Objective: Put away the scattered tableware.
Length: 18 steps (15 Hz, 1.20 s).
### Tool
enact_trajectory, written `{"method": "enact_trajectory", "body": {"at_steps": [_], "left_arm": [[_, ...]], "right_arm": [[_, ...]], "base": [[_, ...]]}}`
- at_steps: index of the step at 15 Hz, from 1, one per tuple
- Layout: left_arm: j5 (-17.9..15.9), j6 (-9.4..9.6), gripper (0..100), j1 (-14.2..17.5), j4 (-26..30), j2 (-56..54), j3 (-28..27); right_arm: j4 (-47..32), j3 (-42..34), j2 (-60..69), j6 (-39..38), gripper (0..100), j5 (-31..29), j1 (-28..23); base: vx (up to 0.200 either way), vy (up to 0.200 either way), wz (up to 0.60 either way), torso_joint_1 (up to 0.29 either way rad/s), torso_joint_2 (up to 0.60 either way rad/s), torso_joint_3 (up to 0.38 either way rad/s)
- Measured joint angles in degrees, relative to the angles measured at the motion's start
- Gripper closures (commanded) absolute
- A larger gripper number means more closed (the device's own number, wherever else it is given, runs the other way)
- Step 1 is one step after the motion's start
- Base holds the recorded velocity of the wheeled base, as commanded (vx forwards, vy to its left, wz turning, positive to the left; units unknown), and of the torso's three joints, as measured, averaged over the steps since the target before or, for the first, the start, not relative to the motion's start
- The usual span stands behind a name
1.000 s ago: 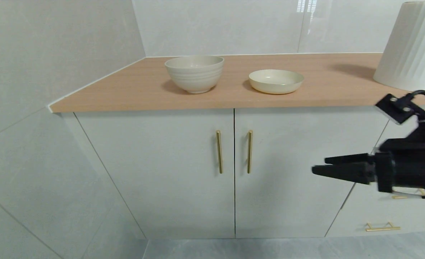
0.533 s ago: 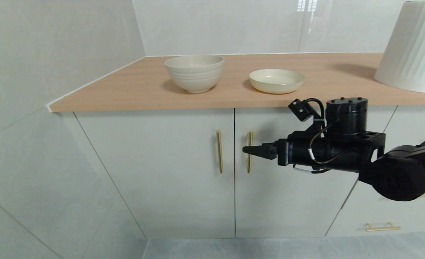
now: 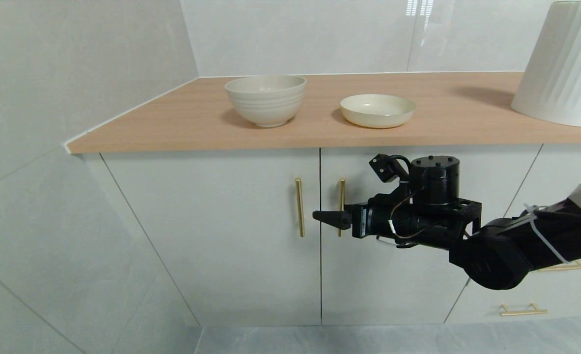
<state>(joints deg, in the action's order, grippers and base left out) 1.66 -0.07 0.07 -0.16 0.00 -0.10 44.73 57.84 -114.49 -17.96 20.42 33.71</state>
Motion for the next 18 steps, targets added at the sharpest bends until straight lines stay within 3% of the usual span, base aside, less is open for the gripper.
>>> {"method": "enact_trajectory", "body": {"at_steps": [7,11,18], "left_arm": [[-0.02,0.0,0,0.0,0.0,0.0,0.0],[-0.02,0.0,0,0.0,0.0,0.0,0.0],[-0.02,0.0,0,0.0,0.0,0.0,0.0]], "right_arm": [[3.28,-0.57,-1.13,-4.18,0,-2.19,1.46],[2.95,-4.79,2.45,-5.22,0,5.33,2.54],[3.39,-15.51,10.17,-4.86,0,6.34,3.94]], "base": [[0.0,0.0,0.0,0.0,0.0,0.0],[0.0,0.0,0.0,0.0,0.0,0.0],[0.0,0.0,0.0,0.0,0.0,0.0]]}}
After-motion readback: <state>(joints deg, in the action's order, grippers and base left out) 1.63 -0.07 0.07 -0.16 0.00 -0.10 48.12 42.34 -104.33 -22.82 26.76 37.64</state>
